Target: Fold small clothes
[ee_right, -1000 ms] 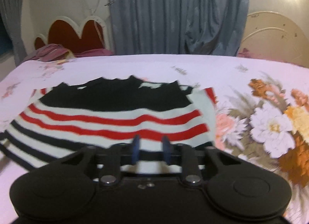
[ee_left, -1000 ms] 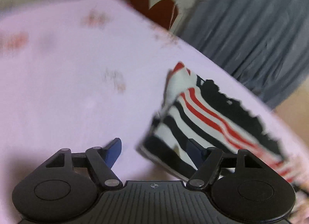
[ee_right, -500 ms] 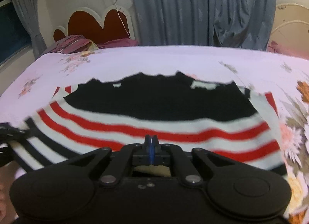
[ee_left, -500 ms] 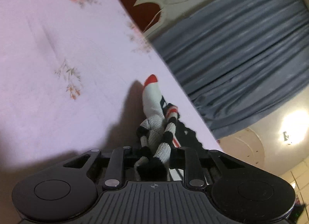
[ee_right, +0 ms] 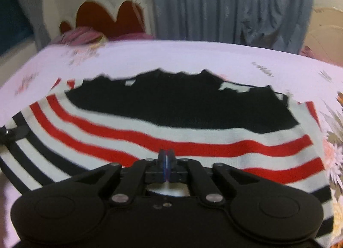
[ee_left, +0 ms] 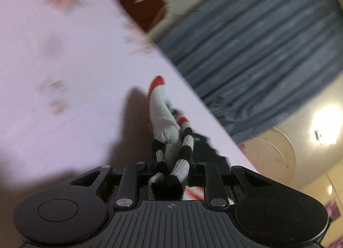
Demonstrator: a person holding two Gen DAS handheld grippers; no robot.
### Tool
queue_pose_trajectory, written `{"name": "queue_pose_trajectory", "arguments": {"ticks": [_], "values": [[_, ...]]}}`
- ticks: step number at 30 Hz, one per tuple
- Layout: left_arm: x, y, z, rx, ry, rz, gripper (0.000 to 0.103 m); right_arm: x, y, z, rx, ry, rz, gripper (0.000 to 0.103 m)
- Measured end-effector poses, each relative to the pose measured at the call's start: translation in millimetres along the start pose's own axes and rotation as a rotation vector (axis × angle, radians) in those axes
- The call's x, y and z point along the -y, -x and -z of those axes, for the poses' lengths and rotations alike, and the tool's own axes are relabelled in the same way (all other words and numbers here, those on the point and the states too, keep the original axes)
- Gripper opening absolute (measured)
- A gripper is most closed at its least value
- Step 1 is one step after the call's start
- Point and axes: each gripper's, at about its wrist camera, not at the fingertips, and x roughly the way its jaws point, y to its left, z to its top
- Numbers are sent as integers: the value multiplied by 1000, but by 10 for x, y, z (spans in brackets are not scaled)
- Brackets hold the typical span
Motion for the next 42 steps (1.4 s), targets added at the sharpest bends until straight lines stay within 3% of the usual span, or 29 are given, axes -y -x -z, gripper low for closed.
{"name": "queue_pose_trajectory", "arguments": {"ticks": [7,10,14,15,16,18,19,20,23,26,29,31,35,37,39,42], "values": [[1356,-191,196,-87,-283,50,22,817,548,-3,110,-276,28,6],[1881,-482,541,-165,-395,37,22,1194,881,46,162,-374,44,6],[2282,-1072,1271,-341,-529,-8,23,1617,1313,155,213,-454,56,9],[2315,-1167,1443,-375,-561,-30,29,1713,1375,188,210,-469,46,13],[2365,-1184,1581,-363,-605,-40,48,1796,1428,222,203,-482,29,17],[2473,-1008,1653,-366,-631,41,73,1912,1509,279,199,-490,15,41],[2506,-860,1607,-357,-620,93,73,1935,1536,290,207,-493,9,49],[2520,-711,1548,-332,-624,120,73,1964,1575,305,224,-496,-9,59],[2458,-298,1199,-204,-620,136,73,1959,1522,293,211,-519,-94,57],[2112,-126,750,-100,-574,19,72,1822,1274,218,146,-516,-190,57],[1706,-218,423,-127,-518,-78,67,1698,992,186,89,-531,-229,59],[1478,-331,360,-179,-498,-113,47,1647,774,167,39,-547,-237,61],[1203,-479,406,-222,-427,-125,46,1625,377,124,-82,-588,-291,60],[1160,-530,452,-232,-417,-126,46,1583,216,116,-139,-572,-269,57],[1193,-672,530,-236,-440,-132,45,1459,135,67,-154,-513,-253,36],[1313,-769,541,-224,-489,-111,30,1195,210,-34,-103,-334,-189,25]]}}
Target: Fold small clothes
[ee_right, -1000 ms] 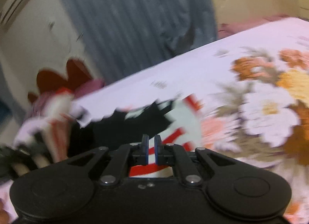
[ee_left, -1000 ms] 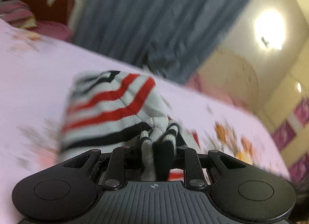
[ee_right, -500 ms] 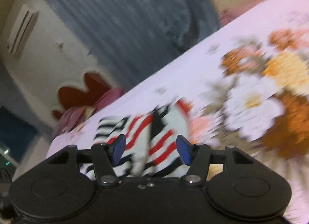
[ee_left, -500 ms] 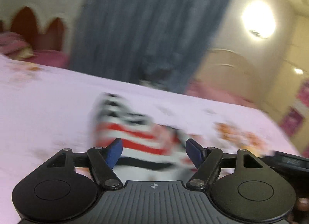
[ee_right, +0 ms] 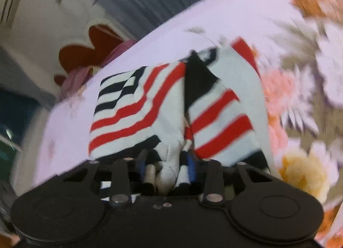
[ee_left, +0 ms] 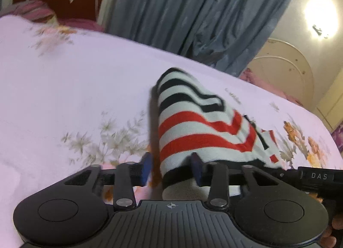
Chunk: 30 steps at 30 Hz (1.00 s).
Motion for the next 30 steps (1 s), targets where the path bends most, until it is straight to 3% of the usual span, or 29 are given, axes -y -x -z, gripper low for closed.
{"name": "queue_pose_trajectory", "arguments": {"ticks": [4,7,9,11,14,16,18,20,22,24,25,28,30], "values": [[266,69,-73,83,-80,39,28,-285,489,-3,189,161,7,23],[515,-39,-69,61,-177,87,28,-200,757,98,268,187,42,23],[682,-264,-5,-51,-247,94,28,54,700,196,259,138,90,23],[830,-344,38,-63,-317,77,28,391,387,295,138,64,171,23],[904,-324,7,-76,-365,61,28,474,417,287,153,19,131,24],[878,-304,-34,-87,-358,77,28,422,463,230,165,32,130,32],[858,-258,-114,-75,-353,90,28,451,539,149,202,21,132,55],[857,-241,-188,-42,-359,96,28,539,493,15,193,-33,119,56],[840,-304,-242,-35,-363,82,28,672,363,-155,172,-103,64,53],[815,-373,-292,-34,-358,79,28,756,226,-270,156,-149,47,40],[800,-406,-307,-35,-354,82,28,799,140,-330,141,-166,36,40],[802,-557,-290,-80,-371,94,28,721,83,-384,169,-75,51,11],[896,-612,-267,-68,-413,91,28,596,216,-339,241,6,87,9]]}}
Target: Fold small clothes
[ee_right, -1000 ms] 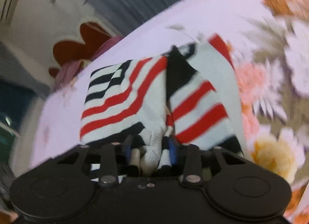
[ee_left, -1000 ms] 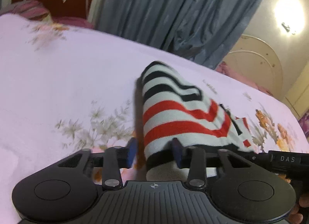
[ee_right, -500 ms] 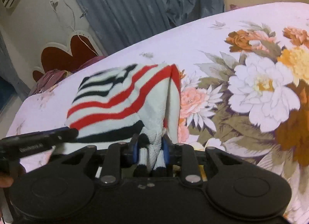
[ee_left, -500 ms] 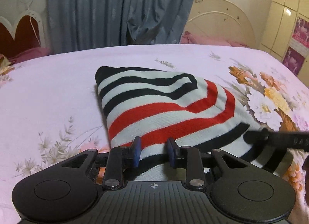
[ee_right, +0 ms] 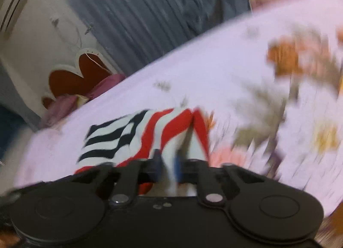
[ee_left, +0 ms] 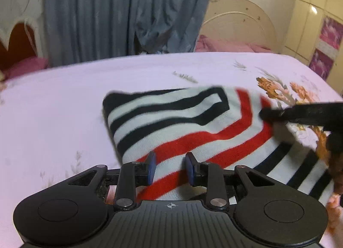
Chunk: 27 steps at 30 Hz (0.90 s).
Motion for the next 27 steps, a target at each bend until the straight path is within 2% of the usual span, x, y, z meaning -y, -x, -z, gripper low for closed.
{"name": "queue_pose_trajectory", "arguments": {"ticks": [1,2,4,7,10,12,14,17,20,22,24,27], "values": [[32,-30,-12,4,-12,0,28,-20,71,23,40,25,7,9],[70,-85,-16,-7,-31,-9,28,-10,53,63,39,47,42,9],[162,-161,-37,-18,-70,-27,28,107,-196,122,-74,29,104,9],[251,-155,-43,-23,-121,-57,29,132,-225,93,-80,20,109,9],[244,-108,-40,-18,-118,-54,29,109,-183,94,-95,38,117,11],[196,22,-69,-18,-89,-44,29,106,-65,44,-85,3,134,30],[180,231,-31,19,-52,-5,29,50,112,-26,-54,-5,109,29],[281,509,139,57,-57,-1,29,-71,413,26,-38,78,52,15],[330,648,332,54,-20,-8,29,-231,642,219,-52,185,18,14],[370,662,439,47,-29,-46,29,-249,641,360,-91,233,38,15],[400,629,503,37,-35,-70,29,-244,560,471,-128,286,111,15],[485,596,499,26,-77,-114,29,-200,489,437,-135,265,112,14]]}}
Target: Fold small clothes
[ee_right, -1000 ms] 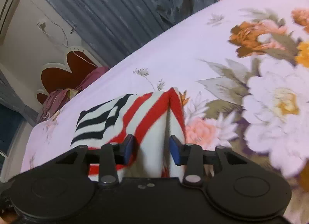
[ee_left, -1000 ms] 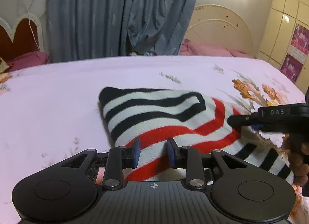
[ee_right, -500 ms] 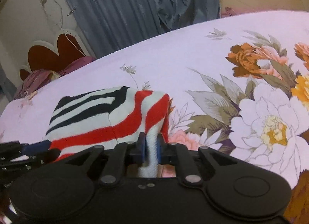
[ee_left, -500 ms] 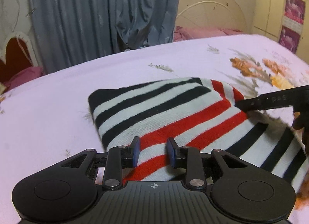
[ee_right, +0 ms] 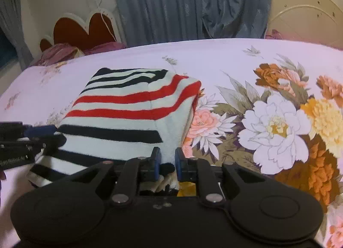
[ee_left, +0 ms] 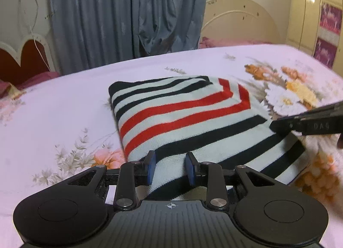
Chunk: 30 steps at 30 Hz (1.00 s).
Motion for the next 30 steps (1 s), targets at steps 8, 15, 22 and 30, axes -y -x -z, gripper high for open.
{"name": "queue_pose_trajectory", "arguments": {"ticks": [8,15,22,30], "values": [[89,64,-42,-28,-15,-55,29,-58,136,-20,13,36,0,16],[124,267,104,-50,-10,-76,29,-143,521,132,64,56,-79,16],[158,297,292,-87,0,-96,29,-105,263,429,-54,61,-62,15],[156,267,324,-117,6,-87,29,36,130,530,-60,4,-96,17]]}}
